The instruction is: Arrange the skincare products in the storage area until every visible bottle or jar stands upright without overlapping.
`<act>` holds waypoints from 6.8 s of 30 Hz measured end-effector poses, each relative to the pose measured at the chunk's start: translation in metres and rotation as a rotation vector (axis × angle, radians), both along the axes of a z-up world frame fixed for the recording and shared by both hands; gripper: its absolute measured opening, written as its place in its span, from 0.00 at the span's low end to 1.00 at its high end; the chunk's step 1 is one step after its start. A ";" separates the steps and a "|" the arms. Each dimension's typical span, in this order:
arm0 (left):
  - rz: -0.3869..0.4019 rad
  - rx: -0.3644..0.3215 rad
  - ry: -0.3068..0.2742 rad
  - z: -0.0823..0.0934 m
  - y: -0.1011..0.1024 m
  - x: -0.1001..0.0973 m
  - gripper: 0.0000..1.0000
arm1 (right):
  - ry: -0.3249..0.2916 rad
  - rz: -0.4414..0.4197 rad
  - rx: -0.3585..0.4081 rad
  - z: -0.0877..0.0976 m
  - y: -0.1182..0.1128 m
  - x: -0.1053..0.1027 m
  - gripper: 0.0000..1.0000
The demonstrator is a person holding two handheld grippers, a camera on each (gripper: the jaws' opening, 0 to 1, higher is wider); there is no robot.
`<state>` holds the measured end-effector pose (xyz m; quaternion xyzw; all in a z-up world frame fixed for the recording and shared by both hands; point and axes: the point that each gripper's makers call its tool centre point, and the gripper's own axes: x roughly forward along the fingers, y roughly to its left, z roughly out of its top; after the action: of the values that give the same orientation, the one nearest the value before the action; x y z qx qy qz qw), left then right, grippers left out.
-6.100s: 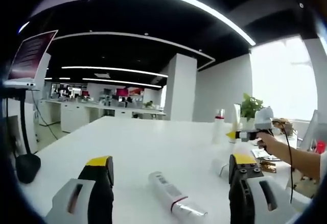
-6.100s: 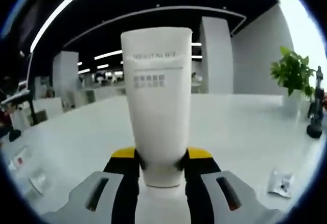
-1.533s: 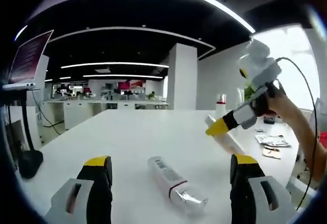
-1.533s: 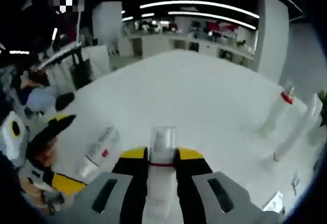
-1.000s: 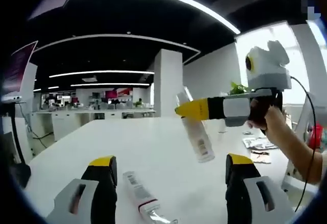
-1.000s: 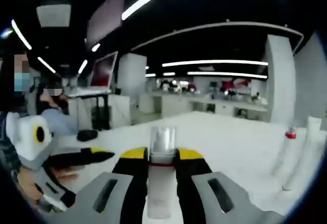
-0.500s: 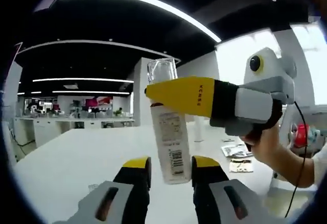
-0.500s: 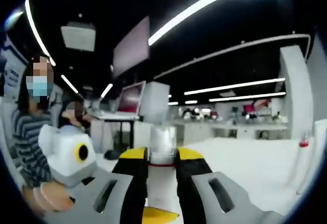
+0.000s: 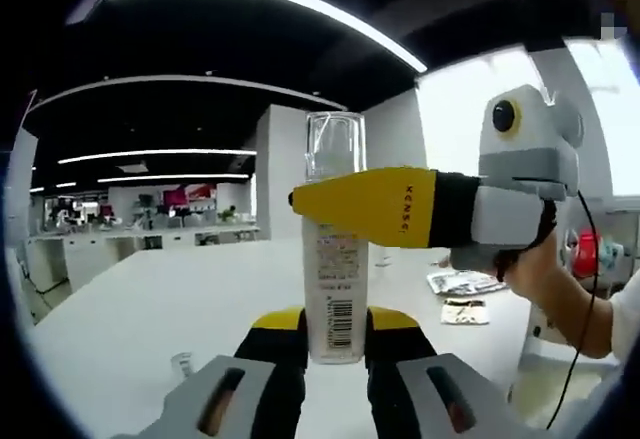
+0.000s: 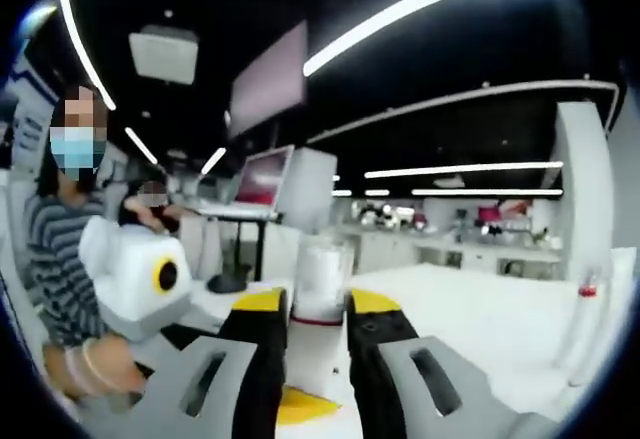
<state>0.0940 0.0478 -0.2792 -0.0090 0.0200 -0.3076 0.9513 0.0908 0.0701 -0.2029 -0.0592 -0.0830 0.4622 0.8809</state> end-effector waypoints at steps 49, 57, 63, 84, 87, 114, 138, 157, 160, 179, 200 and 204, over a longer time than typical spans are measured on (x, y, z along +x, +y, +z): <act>0.025 -0.006 0.002 -0.005 0.012 0.002 0.47 | 0.138 -0.060 0.079 -0.015 -0.011 0.025 0.23; 0.075 -0.004 0.010 -0.007 0.026 0.006 0.50 | 0.077 -0.201 0.130 0.003 -0.045 0.063 0.23; 0.091 -0.027 0.014 -0.006 0.031 0.007 0.52 | 0.055 -0.308 0.154 -0.001 -0.066 0.107 0.23; 0.210 -0.043 0.037 -0.004 0.061 0.009 0.93 | 0.107 -0.627 0.146 -0.041 -0.134 0.218 0.23; 0.220 -0.043 0.042 -0.005 0.063 0.010 0.96 | 0.126 -0.648 0.140 -0.046 -0.132 0.229 0.23; 0.223 -0.054 0.067 -0.011 0.068 0.009 1.00 | 0.180 -0.743 0.001 -0.085 -0.167 0.322 0.23; 0.221 -0.043 0.074 -0.015 0.068 0.007 0.99 | 0.266 -0.748 0.061 -0.096 -0.162 0.315 0.58; 0.235 -0.051 0.082 -0.017 0.074 0.010 0.98 | 0.254 -0.710 0.044 -0.087 -0.161 0.260 0.56; 0.240 -0.051 0.085 -0.018 0.076 0.010 0.98 | 0.222 -0.679 0.021 -0.082 -0.155 0.248 0.55; 0.253 0.022 0.154 -0.040 0.079 0.012 0.95 | 0.218 -0.314 -0.006 -0.057 -0.096 0.138 1.00; 0.354 0.111 0.202 -0.058 0.087 0.013 0.74 | 0.119 -0.213 0.053 -0.050 -0.122 0.013 1.00; 0.334 0.156 0.255 -0.068 0.085 0.022 0.59 | 0.095 -0.215 0.066 -0.045 -0.122 0.000 1.00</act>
<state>0.1158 0.1333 -0.3474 0.0224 0.1622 -0.1399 0.9765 0.0911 -0.0520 -0.2476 -0.0167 -0.0496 0.3644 0.9298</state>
